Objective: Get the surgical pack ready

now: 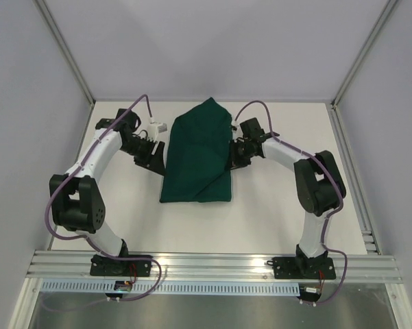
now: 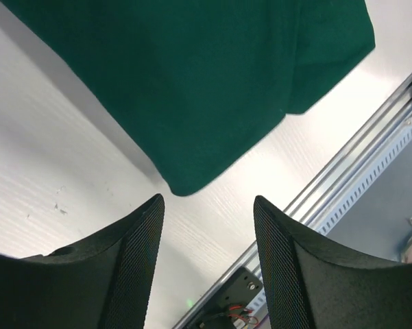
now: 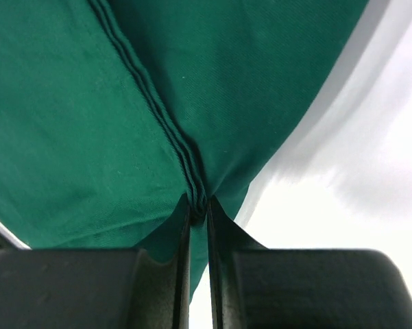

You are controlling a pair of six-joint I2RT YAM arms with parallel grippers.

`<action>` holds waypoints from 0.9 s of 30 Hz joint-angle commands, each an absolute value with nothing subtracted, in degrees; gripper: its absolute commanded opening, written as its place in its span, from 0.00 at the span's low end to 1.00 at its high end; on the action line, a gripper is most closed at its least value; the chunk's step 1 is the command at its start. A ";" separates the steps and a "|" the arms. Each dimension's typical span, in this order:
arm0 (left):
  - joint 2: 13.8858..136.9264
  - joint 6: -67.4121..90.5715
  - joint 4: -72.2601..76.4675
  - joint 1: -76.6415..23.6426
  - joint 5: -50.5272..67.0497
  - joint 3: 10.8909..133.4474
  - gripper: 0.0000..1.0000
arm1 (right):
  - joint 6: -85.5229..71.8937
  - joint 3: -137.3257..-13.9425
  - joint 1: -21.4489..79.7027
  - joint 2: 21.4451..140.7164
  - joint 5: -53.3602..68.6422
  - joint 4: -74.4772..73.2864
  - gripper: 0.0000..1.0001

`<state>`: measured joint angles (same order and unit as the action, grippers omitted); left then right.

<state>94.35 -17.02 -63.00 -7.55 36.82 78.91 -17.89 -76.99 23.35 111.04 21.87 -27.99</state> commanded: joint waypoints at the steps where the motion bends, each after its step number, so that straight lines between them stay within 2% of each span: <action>1: 94.39 -15.48 -61.62 -5.89 37.45 79.72 0.63 | -9.23 -73.04 27.33 109.43 27.42 -34.54 0.00; 8: 98.43 -8.88 -55.99 -5.71 34.54 81.47 0.63 | -5.54 -66.71 28.83 103.19 30.67 -38.57 0.01; 10: 99.75 -7.39 -54.15 -5.71 32.27 82.44 0.63 | -6.76 -67.58 28.74 101.96 29.10 -39.63 0.11; 11: 101.23 -6.86 -53.53 -5.71 31.30 82.70 0.63 | -7.20 -68.28 28.65 101.87 27.87 -39.99 0.24; 13: 102.82 -5.81 -52.13 -5.63 29.19 84.28 0.63 | -8.08 -72.13 28.22 101.86 26.90 -41.65 0.36; 14: 104.49 -5.37 -51.77 -5.63 28.22 85.07 0.64 | -8.43 -74.07 27.34 102.04 26.81 -42.10 0.45; 17: 108.10 -4.22 -51.07 -5.27 25.50 89.28 0.64 | -10.19 -81.11 24.71 103.62 25.58 -42.89 0.53; 23: 114.16 -1.76 -49.75 -3.96 23.12 92.28 0.64 | -14.06 -94.63 21.27 112.57 19.34 -40.26 0.54; 27: 117.77 -1.32 -49.83 -3.60 21.45 93.69 0.64 | -15.29 -105.43 21.09 125.03 17.66 -43.67 0.53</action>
